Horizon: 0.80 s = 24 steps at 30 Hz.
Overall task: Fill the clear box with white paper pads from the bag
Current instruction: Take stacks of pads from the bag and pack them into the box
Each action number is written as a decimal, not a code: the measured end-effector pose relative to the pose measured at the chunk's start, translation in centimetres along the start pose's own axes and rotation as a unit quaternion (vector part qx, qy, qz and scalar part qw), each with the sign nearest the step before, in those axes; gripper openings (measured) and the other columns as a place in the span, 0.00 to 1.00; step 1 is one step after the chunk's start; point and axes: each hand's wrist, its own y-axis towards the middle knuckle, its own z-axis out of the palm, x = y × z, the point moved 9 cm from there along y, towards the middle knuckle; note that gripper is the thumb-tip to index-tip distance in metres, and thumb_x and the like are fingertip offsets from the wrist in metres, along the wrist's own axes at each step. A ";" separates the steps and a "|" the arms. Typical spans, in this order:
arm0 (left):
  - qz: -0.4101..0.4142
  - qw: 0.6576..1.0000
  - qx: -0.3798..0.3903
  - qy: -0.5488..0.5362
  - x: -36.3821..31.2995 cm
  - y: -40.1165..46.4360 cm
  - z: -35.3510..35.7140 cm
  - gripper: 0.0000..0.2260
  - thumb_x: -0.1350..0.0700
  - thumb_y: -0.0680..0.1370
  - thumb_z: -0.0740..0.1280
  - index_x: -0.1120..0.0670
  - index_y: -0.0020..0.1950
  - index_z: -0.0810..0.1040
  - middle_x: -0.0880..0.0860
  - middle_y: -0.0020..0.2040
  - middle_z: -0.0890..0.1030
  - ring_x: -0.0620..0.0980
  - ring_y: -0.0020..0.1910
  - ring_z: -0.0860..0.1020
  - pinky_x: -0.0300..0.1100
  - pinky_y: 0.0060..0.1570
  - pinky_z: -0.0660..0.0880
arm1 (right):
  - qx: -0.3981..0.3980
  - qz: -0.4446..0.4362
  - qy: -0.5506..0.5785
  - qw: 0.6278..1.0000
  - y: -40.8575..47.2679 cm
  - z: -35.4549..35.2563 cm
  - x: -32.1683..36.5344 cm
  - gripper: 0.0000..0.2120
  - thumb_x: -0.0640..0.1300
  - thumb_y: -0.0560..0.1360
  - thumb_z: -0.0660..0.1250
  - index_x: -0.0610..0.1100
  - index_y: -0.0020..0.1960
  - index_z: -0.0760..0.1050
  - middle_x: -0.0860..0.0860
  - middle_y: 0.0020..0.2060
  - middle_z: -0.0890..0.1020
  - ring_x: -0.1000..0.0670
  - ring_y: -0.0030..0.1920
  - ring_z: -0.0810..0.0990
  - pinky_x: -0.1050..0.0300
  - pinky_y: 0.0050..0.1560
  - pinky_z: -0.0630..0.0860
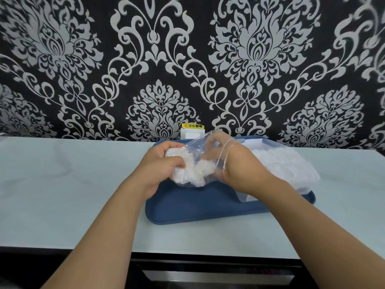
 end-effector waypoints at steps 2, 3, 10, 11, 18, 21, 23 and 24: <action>0.029 0.999 -0.034 0.017 -0.4 0.1 -0.5 0.18 0.69 0.72 0.69 0.48 0.52 0.82 0.53 0.52 0.84 0.51 0.48 0.81 0.41 0.41 0.79 | -0.017 -0.028 -0.002 0.999 -0.1 -0.6 0.8 0.10 0.47 0.69 0.69 0.51 0.51 0.78 0.56 0.48 0.78 0.55 0.38 0.77 0.48 0.38 0.77; 0.040 0.998 -0.047 0.024 -0.6 0.1 -0.8 0.18 0.69 0.72 0.69 0.47 0.53 0.81 0.52 0.52 0.84 0.50 0.48 0.81 0.40 0.40 0.78 | -0.022 -0.049 -0.005 0.999 -0.2 -0.9 1.3 0.11 0.51 0.69 0.66 0.49 0.49 0.81 0.58 0.51 0.77 0.57 0.42 0.77 0.53 0.38 0.77; 0.146 0.960 -0.186 0.151 -2.2 -0.3 -3.3 0.16 0.66 0.73 0.69 0.47 0.54 0.77 0.46 0.50 0.80 0.46 0.47 0.78 0.33 0.40 0.74 | -0.084 -0.072 0.046 0.993 -0.9 -2.7 1.2 0.17 0.33 0.67 0.72 0.48 0.51 0.83 0.56 0.55 0.84 0.55 0.57 0.82 0.57 0.51 0.78; 0.143 0.952 -0.212 0.168 -2.2 -0.4 -4.0 0.16 0.67 0.73 0.68 0.47 0.54 0.76 0.46 0.49 0.79 0.46 0.45 0.77 0.32 0.38 0.72 | -0.083 -0.066 0.068 0.992 -1.0 -3.0 1.1 0.17 0.31 0.67 0.73 0.48 0.52 0.83 0.57 0.57 0.84 0.56 0.58 0.81 0.55 0.53 0.79; 0.053 0.961 -0.144 0.228 0.1 0.3 -3.7 0.22 0.63 0.72 0.72 0.49 0.62 0.73 0.52 0.59 0.77 0.53 0.53 0.76 0.38 0.38 0.71 | -0.010 0.005 0.287 0.958 -2.6 -4.1 -0.5 0.13 0.33 0.66 0.80 0.40 0.48 0.82 0.55 0.64 0.80 0.56 0.65 0.78 0.56 0.58 0.78; 0.059 0.954 -0.124 0.265 -0.7 -0.2 -2.7 0.30 0.58 0.71 0.75 0.49 0.71 0.69 0.51 0.67 0.73 0.53 0.63 0.74 0.41 0.55 0.70 | -0.047 -0.008 0.304 0.951 -3.2 -5.3 -0.6 0.15 0.34 0.63 0.81 0.37 0.47 0.80 0.51 0.60 0.83 0.48 0.60 0.82 0.42 0.57 0.79; 0.083 0.949 -0.149 0.265 -1.8 -0.8 -2.6 0.31 0.56 0.71 0.75 0.49 0.73 0.69 0.50 0.71 0.70 0.51 0.68 0.71 0.41 0.60 0.67 | -0.069 -0.031 0.297 0.952 -3.6 -6.0 0.0 0.16 0.32 0.63 0.81 0.38 0.46 0.79 0.48 0.55 0.84 0.43 0.56 0.83 0.39 0.52 0.79; 0.115 0.946 -0.171 0.252 -2.9 -1.5 -2.5 0.29 0.56 0.71 0.74 0.50 0.72 0.70 0.50 0.71 0.71 0.49 0.68 0.70 0.42 0.62 0.68 | -0.079 -0.040 0.291 0.952 -3.9 -6.4 0.4 0.15 0.31 0.63 0.80 0.39 0.46 0.79 0.47 0.53 0.84 0.42 0.54 0.82 0.40 0.48 0.79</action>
